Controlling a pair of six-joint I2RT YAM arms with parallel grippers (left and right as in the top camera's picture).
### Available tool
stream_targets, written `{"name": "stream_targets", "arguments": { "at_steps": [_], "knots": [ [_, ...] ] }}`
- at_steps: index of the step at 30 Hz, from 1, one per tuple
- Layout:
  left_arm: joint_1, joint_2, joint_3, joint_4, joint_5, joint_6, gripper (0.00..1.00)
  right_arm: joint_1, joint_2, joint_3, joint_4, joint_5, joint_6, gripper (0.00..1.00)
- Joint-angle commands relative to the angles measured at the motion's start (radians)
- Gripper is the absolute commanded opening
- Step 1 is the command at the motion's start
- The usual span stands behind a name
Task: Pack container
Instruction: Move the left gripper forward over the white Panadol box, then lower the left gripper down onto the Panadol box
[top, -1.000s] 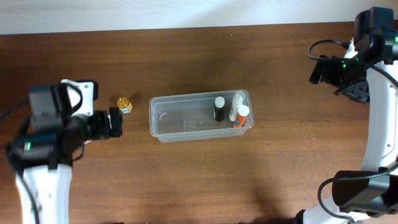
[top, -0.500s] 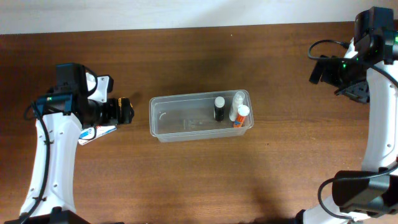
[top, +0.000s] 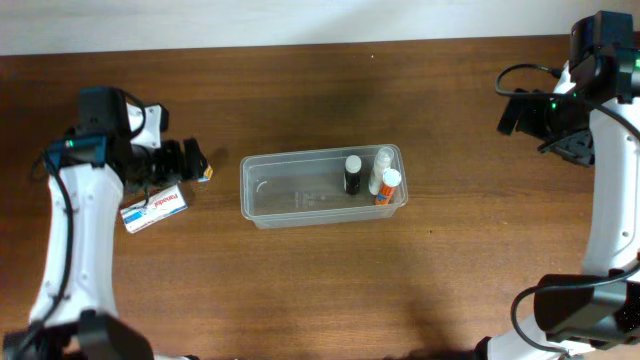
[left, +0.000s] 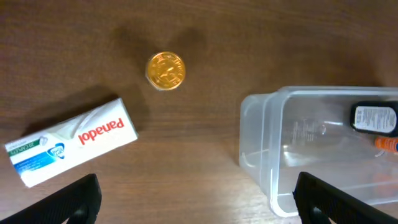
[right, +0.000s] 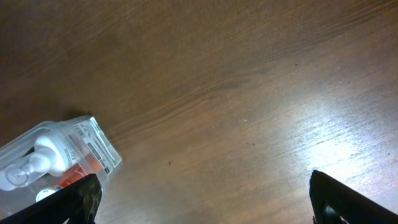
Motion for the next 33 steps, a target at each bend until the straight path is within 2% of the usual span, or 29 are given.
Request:
{"name": "stream_targets", "arguments": {
  "at_steps": [1,8,15,24,30,33],
  "knots": [
    [0.006,0.095,0.107,-0.034,0.003,-0.019,0.99,-0.002,-0.003,0.005,0.000,0.009,0.005,0.98],
    [0.004,0.275,0.272,-0.115,-0.013,-0.029,0.99,-0.002,-0.003,0.005,0.000,0.009,0.005,0.98],
    [0.004,0.377,0.283,-0.113,-0.080,-0.032,0.99,-0.002,-0.003,0.005,0.000,0.009,0.005,0.98],
    [-0.002,0.411,0.283,-0.038,-0.100,-0.032,0.99,-0.002,-0.003,0.005,0.000,0.009,0.005,0.98],
    [-0.064,0.426,0.284,-0.026,-0.242,-0.033,0.99,-0.002,-0.003,0.005,0.000,0.009,0.005,0.98],
    [-0.085,0.436,0.299,-0.027,-0.251,-0.044,0.99,-0.002,-0.003,0.005,0.000,0.009,0.005,0.98]
  ]
}}
